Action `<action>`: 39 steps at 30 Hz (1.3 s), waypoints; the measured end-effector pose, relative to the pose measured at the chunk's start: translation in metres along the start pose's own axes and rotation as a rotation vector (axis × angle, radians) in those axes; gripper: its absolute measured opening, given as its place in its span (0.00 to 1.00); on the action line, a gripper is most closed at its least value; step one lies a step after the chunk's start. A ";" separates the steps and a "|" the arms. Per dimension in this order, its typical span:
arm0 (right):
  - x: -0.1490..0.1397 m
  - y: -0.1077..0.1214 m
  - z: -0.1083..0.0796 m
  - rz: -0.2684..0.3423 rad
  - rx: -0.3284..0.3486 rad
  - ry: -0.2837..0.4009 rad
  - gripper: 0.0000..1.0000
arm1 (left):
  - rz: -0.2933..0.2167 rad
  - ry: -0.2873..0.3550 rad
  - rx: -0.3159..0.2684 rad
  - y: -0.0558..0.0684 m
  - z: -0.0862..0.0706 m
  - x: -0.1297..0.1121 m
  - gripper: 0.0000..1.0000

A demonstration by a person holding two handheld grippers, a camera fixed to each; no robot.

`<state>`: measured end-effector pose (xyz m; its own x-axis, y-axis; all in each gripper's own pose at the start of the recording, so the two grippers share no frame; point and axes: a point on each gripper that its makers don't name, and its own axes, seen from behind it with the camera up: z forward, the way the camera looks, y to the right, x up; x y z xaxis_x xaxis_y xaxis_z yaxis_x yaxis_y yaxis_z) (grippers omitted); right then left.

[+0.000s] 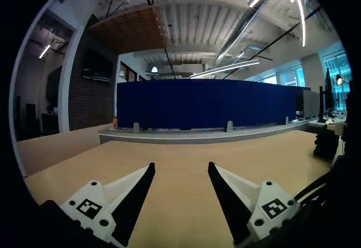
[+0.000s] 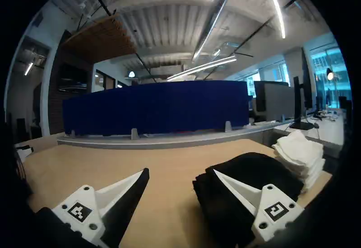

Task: Fold towel

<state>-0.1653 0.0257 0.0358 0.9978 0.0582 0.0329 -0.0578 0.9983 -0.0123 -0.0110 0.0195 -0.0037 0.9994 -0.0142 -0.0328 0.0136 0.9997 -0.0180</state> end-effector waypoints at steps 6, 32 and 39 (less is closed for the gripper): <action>-0.002 -0.009 -0.002 -0.003 0.028 0.003 1.00 | 0.000 0.000 0.000 0.000 0.000 0.000 0.87; -0.004 -0.017 -0.009 -0.069 0.019 0.037 1.00 | 0.000 0.000 0.000 0.000 0.000 0.000 0.87; -0.004 -0.017 -0.009 -0.069 0.021 0.036 1.00 | 0.000 0.000 0.000 0.000 -0.001 0.001 0.87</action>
<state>-0.1684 0.0083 0.0268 0.9999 -0.0103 -0.0030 0.0104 0.9999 0.0103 -0.0105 0.0198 -0.0044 0.9994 -0.0144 -0.0328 0.0138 0.9997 -0.0182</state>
